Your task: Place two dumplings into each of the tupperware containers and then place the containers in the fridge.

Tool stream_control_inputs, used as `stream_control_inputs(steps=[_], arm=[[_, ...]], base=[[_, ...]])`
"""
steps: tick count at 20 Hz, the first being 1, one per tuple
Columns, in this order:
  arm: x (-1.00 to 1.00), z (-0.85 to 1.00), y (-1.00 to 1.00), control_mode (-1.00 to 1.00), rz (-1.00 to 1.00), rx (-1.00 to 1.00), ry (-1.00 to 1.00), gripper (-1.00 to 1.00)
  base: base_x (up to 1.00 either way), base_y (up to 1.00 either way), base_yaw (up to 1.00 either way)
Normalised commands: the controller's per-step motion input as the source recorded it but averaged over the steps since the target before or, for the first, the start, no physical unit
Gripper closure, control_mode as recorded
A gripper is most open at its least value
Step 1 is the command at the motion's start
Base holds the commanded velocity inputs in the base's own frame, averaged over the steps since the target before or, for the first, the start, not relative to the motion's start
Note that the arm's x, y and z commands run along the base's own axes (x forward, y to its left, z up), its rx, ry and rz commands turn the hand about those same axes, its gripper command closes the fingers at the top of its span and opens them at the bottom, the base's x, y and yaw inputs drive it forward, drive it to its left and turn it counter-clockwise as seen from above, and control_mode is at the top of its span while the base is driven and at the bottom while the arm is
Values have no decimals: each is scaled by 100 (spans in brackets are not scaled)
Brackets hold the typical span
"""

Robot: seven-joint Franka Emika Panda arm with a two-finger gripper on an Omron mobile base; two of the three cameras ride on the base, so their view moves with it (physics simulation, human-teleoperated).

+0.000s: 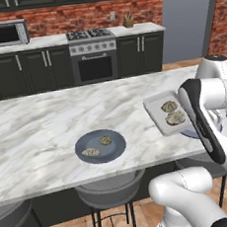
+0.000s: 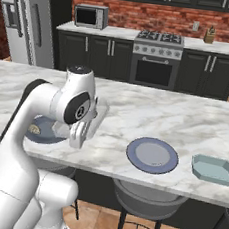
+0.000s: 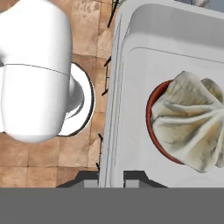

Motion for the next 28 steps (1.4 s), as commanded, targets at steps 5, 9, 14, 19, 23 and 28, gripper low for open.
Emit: stream_control_inputs(steps=[5,9,14,19,23,28], arm=[[-44,62,-5,-100,0,12,2,100],[-26,36,2,-100,0,3,5,100],[-18,2,0,-100,0,0,0,100],[-2,0,16,-100,0,0,0,100],[0,0,30,-100,0,-2,0,100],[-4,-9,0,-100,-8,-1,-4,100]], base=[[0,0,0],[0,0,0],[0,0,0],[0,0,0],[0,0,0],[0,0,0]])
